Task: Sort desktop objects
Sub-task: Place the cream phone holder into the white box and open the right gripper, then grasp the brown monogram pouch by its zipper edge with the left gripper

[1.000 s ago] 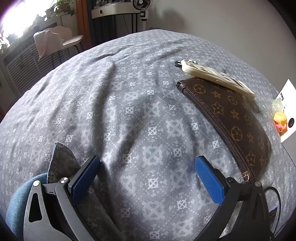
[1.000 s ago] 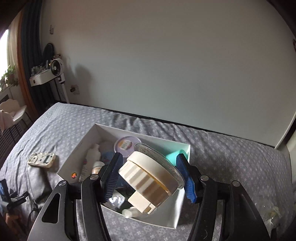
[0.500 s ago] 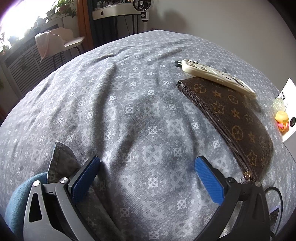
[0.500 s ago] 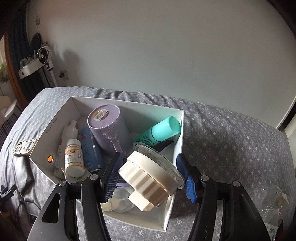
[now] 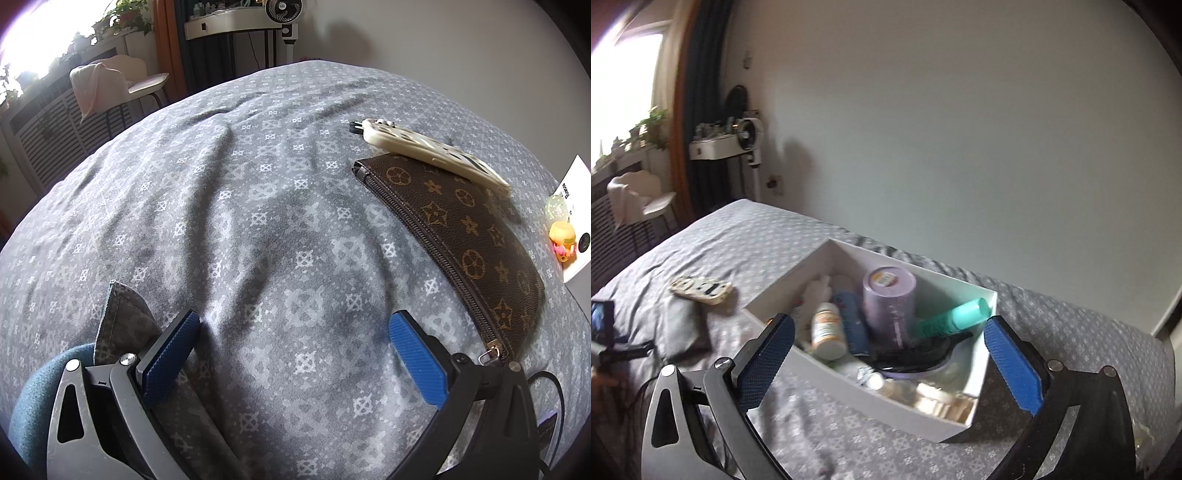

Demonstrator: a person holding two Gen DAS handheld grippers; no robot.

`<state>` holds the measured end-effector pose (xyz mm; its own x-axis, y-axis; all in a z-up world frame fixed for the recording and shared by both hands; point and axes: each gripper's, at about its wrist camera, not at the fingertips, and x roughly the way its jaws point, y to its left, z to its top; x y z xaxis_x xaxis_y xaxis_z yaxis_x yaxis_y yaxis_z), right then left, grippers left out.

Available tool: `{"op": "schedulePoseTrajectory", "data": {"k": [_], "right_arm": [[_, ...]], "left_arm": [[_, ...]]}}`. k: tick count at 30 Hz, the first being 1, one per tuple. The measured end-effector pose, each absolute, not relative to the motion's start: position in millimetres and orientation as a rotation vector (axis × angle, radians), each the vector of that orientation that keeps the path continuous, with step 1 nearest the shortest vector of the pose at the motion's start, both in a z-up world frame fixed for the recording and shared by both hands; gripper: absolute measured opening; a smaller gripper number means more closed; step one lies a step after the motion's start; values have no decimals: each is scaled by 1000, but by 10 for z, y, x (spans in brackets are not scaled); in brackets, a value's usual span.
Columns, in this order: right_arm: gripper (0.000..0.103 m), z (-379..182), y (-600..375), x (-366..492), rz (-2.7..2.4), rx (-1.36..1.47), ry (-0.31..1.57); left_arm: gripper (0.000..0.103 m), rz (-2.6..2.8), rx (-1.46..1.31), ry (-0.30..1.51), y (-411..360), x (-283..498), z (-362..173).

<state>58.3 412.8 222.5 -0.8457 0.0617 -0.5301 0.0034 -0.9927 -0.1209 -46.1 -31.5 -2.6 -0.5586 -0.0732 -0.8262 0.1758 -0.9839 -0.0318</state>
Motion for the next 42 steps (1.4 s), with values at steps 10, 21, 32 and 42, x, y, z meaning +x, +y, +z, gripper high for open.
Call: {"op": "schedulePoseTrajectory", "data": {"k": [10,21,32,42], "right_arm": [[103,1237,3383,1143,3117,-1289,-391],[103,104,3703,1026,2878,-1661,111],[103,87,3687,1075,2897,-1642,84],[103,66,3640,1110,2888,-1652,-11]], "left_arm": [[103,-2707,1593,384,-363,-361,161],[103,-2674,1715,965,-336,-660,111],[101,-2600,1740,1439,-59,-1035,-13],[26,-2596,1820,1594,160,-1496,-193]]}}
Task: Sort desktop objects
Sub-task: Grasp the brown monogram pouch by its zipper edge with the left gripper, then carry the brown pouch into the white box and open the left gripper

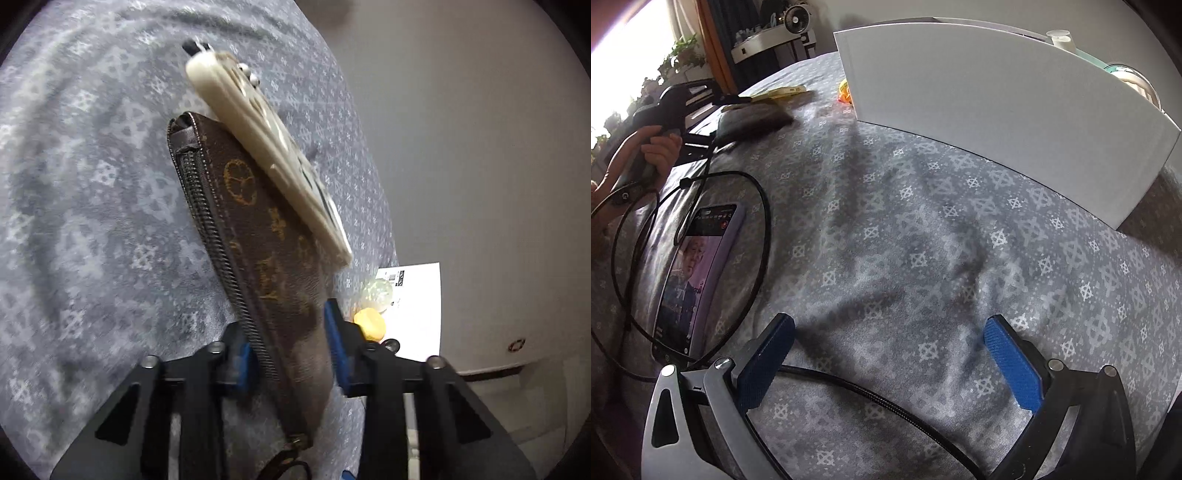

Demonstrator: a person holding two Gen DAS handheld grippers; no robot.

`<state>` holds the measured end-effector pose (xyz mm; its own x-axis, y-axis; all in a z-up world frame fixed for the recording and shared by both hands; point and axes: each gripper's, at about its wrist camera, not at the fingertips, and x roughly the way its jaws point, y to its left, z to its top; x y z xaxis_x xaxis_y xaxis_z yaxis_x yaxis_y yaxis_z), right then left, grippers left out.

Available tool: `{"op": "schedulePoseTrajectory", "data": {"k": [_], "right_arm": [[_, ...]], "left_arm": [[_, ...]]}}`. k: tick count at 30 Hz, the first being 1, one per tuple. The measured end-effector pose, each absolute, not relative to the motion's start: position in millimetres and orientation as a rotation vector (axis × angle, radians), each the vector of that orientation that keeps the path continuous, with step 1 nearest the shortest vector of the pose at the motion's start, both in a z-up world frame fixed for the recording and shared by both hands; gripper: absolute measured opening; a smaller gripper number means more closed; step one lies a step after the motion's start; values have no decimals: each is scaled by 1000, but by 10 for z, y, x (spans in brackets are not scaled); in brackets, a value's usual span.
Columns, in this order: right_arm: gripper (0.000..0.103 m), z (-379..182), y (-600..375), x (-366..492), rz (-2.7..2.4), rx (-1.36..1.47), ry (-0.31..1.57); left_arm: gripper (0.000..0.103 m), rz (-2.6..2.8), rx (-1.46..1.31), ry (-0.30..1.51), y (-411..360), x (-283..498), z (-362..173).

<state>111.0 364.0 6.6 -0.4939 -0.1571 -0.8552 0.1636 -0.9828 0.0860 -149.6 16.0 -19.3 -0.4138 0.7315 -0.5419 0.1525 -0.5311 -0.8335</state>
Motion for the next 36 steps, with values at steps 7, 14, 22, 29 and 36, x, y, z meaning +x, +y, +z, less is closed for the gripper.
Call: {"op": "schedulePoseTrajectory", "data": {"k": [7,14,22,29,36], "right_arm": [[103,26,3603,1132,-2559,1433,116],[103,1,3614,1142,-2561,1402,133],[103,8,3630,1221,-2566,1387,146],[103,0,3631,1217,-2570,1380,150],[103,-11,3650,1253,-2577,1359,142]], "left_arm": [[17,2028,-1369,-1058,206,-1538,48],[15,2095,-1298,-828,168,-1250,638],[14,2084,-1203,-600,409,-1006,1572],[14,1982,-1151,-457,1230,-905,2168],[14,2039,-1067,-142,2331,-1053,2633]]}}
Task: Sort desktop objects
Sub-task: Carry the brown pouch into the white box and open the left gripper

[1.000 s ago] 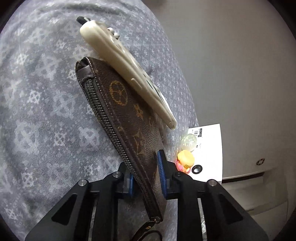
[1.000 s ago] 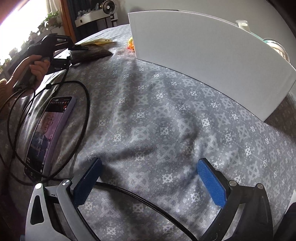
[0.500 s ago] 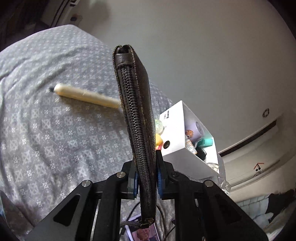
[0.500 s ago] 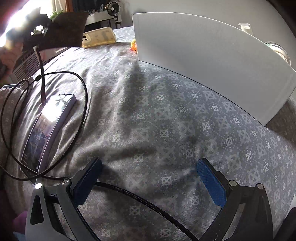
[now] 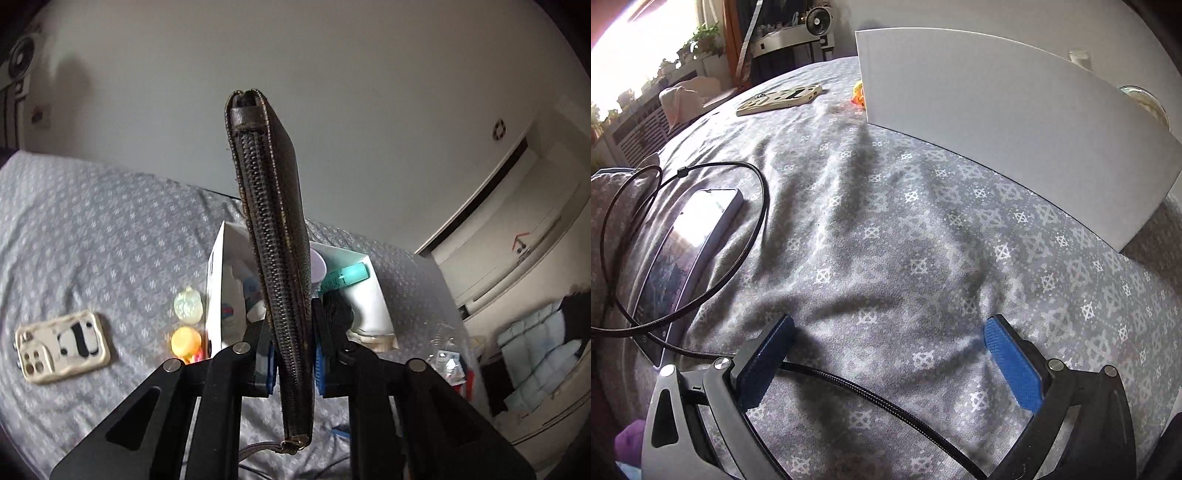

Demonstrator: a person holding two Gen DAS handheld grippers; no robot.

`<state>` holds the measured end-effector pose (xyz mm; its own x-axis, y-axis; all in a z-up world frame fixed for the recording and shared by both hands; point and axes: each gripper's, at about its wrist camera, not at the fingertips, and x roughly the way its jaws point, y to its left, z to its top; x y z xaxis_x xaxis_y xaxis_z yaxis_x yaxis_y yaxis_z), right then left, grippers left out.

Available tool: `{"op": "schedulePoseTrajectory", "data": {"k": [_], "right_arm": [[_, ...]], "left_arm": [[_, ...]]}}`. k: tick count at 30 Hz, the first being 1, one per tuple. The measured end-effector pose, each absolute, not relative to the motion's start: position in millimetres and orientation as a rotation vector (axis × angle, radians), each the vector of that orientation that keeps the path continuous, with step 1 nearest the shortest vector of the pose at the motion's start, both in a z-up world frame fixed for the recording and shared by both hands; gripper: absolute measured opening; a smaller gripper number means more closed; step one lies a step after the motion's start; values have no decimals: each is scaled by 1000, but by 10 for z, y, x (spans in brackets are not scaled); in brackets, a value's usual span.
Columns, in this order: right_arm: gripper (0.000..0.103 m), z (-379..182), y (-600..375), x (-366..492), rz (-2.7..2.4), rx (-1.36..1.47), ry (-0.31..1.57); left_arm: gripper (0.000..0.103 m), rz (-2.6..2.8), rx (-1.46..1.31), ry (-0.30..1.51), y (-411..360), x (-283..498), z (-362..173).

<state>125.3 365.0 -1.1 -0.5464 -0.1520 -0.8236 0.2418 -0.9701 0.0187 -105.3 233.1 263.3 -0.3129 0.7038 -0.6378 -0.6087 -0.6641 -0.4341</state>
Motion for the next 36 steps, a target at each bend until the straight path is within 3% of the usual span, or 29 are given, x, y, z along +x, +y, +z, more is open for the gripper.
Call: {"op": "schedulePoseTrajectory", "data": {"k": [6,15,18,20,21,23,24,25,29,36], "right_arm": [[103,-3,3663,1267,-2581,1346,136],[103,-5,3663,1253,-2582,1333,123],[103,-6,3658,1251,-2581,1333,124],[103,-10,3635,1238,-2582,1335,126],[103,-11,3636,1239,-2582,1336,126],[103,-10,3637,1243,-2582,1335,126],[103,-10,3640,1245,-2582,1335,125],[103,-9,3640,1248,-2582,1334,125],[103,-9,3639,1245,-2581,1333,126],[103,-6,3638,1242,-2580,1334,132]], "left_arm": [[14,2219,-946,344,3161,-980,2568],[14,2085,-555,1123,3794,-142,1624],[19,1952,-388,1379,3877,223,1328],[21,1919,-335,1464,3901,359,1226],[27,1939,-318,1476,3900,385,1231],[55,2010,-346,1428,3856,353,1323],[84,2070,-341,1397,3811,313,1396],[102,2127,-339,1346,3731,279,1497],[103,2293,-544,1018,3179,19,1953],[103,2462,-1020,196,1465,-468,2298]]}}
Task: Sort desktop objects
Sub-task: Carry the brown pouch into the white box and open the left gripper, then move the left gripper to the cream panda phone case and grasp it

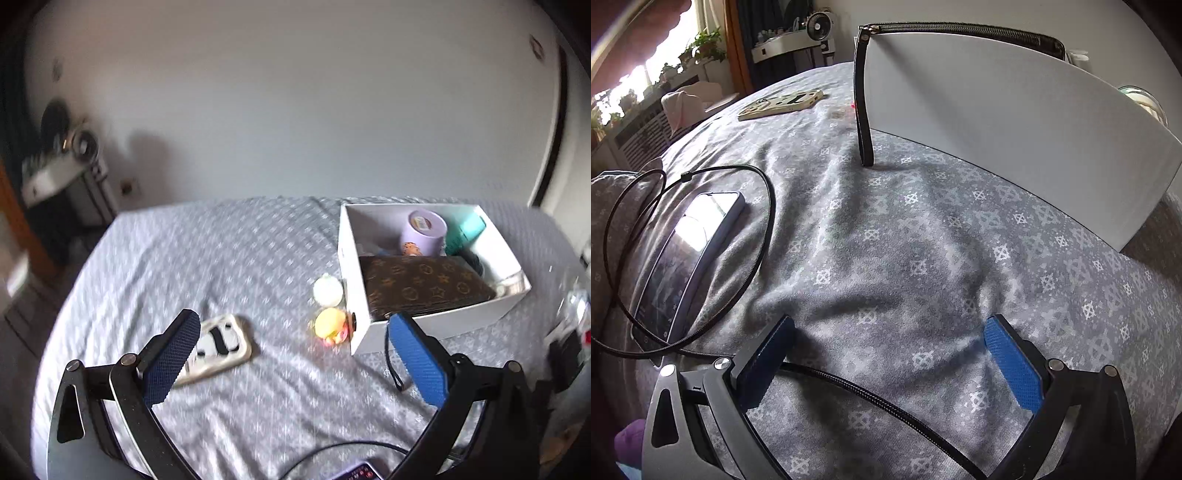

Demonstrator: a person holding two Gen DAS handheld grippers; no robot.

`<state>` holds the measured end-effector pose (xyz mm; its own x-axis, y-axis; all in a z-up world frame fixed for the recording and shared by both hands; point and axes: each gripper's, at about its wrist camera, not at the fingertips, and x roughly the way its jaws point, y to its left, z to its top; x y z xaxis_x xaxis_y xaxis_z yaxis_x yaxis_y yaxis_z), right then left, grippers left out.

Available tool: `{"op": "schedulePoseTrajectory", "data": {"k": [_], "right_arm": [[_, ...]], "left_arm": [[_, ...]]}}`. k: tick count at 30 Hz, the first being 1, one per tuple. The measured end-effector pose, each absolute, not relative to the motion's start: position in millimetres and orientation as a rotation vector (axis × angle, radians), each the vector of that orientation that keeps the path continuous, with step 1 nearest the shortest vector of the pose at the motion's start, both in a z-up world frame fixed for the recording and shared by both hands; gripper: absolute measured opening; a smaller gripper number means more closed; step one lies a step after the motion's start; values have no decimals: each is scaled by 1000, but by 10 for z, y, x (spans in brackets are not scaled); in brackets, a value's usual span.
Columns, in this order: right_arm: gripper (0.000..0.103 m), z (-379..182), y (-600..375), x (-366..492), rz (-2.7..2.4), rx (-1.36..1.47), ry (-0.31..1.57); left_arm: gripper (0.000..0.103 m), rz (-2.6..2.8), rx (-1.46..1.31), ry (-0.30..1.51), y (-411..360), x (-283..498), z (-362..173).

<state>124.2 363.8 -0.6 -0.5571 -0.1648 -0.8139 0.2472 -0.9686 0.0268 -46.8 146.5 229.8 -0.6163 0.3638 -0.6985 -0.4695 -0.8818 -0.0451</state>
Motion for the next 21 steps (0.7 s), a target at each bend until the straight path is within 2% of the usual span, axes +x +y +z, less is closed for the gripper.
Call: {"op": "schedulePoseTrajectory", "data": {"k": [5,8,11,18,21], "right_arm": [[103,-8,3633,1221,-2579,1342,150],[103,-10,3625,1215,-2579,1347,167],[103,-16,3612,1207,-2579,1351,176],[103,-20,3619,1206,-2579,1351,183],[103,-21,3617,1207,-2578,1351,183]], "left_arm": [[103,2353,-1302,-500,325,-716,1761],[103,2213,-1373,-872,-51,-821,1286],[102,2149,-1438,-1002,-169,-861,945],[102,2137,-1473,-1166,-54,-1128,460],[96,2162,-1457,-1237,12,-1263,269]]}}
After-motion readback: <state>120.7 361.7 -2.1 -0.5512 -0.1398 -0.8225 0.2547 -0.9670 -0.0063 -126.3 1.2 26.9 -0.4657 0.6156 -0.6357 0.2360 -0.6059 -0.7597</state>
